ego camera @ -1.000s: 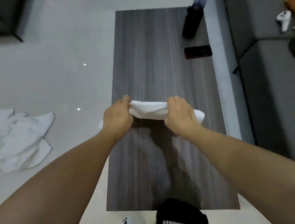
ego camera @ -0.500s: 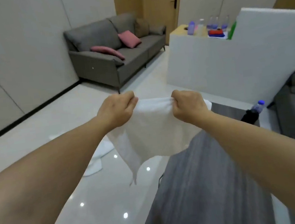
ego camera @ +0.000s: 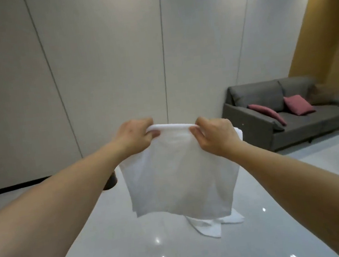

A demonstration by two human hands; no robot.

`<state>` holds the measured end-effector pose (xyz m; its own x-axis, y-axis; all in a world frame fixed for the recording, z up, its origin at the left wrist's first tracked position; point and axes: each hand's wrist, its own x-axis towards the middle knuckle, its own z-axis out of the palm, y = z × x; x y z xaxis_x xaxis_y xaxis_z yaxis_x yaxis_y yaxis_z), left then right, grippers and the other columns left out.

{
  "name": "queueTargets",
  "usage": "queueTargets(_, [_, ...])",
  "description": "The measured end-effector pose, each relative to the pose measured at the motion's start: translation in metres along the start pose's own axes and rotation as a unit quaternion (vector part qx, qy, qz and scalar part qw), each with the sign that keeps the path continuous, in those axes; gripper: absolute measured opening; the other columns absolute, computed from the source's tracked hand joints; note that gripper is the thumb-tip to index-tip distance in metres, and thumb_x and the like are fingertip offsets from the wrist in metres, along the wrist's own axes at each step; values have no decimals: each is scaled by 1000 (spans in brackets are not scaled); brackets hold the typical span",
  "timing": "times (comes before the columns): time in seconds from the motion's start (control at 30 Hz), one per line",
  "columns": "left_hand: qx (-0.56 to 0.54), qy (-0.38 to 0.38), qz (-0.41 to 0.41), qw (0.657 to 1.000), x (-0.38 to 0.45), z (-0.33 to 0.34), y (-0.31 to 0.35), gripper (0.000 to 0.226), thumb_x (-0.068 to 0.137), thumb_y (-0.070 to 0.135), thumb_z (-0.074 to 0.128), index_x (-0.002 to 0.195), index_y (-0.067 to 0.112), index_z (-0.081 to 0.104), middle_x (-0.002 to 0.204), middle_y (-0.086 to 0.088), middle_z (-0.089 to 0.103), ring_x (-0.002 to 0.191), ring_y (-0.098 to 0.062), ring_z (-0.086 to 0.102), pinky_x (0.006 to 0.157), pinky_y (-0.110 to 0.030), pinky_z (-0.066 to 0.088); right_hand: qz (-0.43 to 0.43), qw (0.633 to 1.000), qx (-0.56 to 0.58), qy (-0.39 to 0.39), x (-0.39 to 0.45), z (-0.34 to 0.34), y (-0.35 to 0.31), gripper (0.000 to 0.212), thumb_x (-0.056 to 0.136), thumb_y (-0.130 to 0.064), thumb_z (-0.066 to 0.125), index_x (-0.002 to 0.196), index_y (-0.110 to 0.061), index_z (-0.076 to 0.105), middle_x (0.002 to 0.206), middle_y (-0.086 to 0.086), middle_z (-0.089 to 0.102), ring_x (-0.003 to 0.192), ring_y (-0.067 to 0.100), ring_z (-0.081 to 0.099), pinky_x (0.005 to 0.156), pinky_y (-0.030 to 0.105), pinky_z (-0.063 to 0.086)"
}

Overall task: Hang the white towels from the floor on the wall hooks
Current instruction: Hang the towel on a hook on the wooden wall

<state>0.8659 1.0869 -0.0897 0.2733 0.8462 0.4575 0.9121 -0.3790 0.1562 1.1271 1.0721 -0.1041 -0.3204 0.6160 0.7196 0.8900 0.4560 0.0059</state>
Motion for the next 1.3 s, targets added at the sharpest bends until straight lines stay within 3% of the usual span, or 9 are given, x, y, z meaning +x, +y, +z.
queueTargets(0.13, [33,20,-113,993,-32,-50,-95,27,90,46,58,77,24,50,74,-1,52,78,-29,54,62,-31,34,-77,993,85,-2,73,57,-78,25,95,-29,53,81,-8,54,61,8,57,52,34,52,51,30,30])
queueTargets(0.43, [128,122,-290,941,-94,-136,-280,24,91,43,59,78,24,53,74,-2,59,71,-23,51,55,-30,34,-225,948,222,16,228,185,-264,25,96,-28,53,82,-7,55,64,11,61,54,37,54,49,36,42])
queueTargets(0.53, [143,139,-348,916,-109,-161,-332,19,91,42,59,88,23,61,79,-1,63,77,-25,56,63,-35,47,-264,930,255,17,275,221,-322,26,96,-29,53,82,-7,55,64,11,61,55,38,54,50,34,36])
queueTargets(0.63, [172,136,-397,891,-117,-191,-380,17,92,42,58,87,26,61,78,4,62,77,-20,57,65,-35,50,-301,907,292,26,323,252,-382,26,95,-29,53,81,-7,54,64,11,62,56,39,55,49,32,30])
queueTargets(0.83, [220,172,-453,847,-145,-244,-454,15,91,43,59,81,33,58,70,13,58,69,-11,54,54,-26,34,-353,857,372,43,390,303,-497,26,95,-29,55,78,-10,52,61,9,59,52,38,53,47,32,33])
queueTargets(1.03, [254,189,-502,805,-186,-284,-523,22,95,45,49,89,27,61,81,4,64,79,-19,57,69,-36,47,-385,818,425,56,430,337,-609,25,96,-30,54,78,-13,50,58,3,56,48,33,50,46,28,28])
queueTargets(1.3, [296,218,-517,773,-255,-358,-651,22,93,45,52,87,28,63,78,7,65,77,-19,58,68,-35,48,-431,797,421,51,479,369,-786,28,100,-38,40,84,-17,48,66,-2,57,53,23,51,49,35,47])
